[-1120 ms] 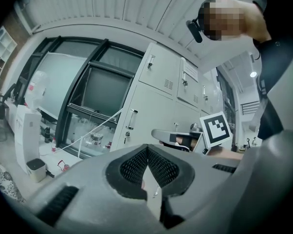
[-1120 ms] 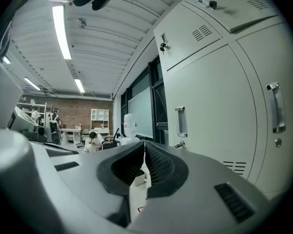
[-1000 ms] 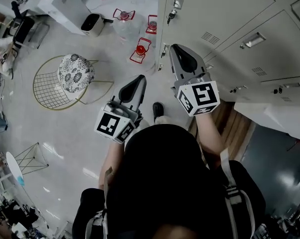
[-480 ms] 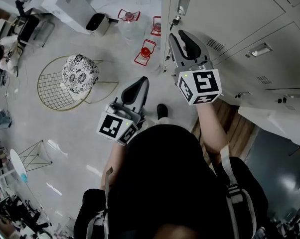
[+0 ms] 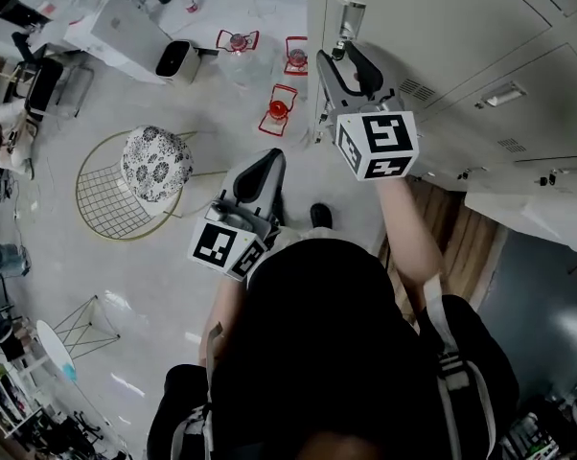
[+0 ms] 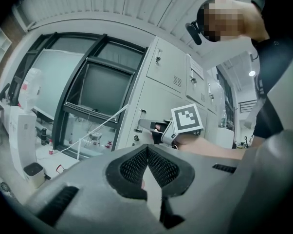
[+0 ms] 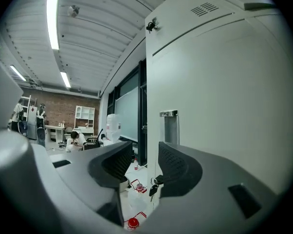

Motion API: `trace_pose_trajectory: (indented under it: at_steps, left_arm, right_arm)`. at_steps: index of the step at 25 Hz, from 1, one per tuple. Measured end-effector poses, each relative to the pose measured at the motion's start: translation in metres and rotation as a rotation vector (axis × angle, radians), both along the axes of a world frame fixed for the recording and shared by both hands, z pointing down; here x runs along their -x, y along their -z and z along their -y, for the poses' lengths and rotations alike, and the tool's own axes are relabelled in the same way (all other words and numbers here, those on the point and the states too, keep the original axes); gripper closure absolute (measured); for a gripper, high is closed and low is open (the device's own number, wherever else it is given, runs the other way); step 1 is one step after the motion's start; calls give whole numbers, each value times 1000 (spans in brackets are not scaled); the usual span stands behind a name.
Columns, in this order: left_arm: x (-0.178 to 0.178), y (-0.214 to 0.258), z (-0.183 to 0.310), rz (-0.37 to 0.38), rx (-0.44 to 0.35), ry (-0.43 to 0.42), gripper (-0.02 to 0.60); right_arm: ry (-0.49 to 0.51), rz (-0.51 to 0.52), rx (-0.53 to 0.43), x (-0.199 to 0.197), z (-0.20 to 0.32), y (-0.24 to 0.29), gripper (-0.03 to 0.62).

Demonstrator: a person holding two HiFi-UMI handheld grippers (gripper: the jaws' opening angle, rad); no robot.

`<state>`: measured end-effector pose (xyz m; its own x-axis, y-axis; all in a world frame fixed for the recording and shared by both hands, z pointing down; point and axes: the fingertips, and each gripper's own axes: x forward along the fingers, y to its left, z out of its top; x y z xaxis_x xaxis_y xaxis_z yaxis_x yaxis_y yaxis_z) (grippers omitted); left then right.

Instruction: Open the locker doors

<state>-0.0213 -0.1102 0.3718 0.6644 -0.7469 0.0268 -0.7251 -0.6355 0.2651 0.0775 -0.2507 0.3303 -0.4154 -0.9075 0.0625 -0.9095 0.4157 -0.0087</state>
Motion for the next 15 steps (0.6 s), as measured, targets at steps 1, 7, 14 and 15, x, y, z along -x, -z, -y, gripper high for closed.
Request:
trace_pose_trajectory:
  at_steps: [1, 7, 14, 15]
  left_arm:
    - [2, 0, 3, 0, -2, -8, 563]
    - [19, 2, 24, -3, -7, -48, 563]
    - [32, 3, 44, -7, -13, -99, 563]
    - [33, 4, 46, -7, -14, -109, 563]
  right_arm:
    - [-15, -5, 2, 0, 5, -1, 436]
    - [-94, -21, 15, -1, 27, -4, 427]
    - [-167, -36, 20, -1, 44, -5, 425]
    - [-175, -35, 20, -1, 46, -5, 424]
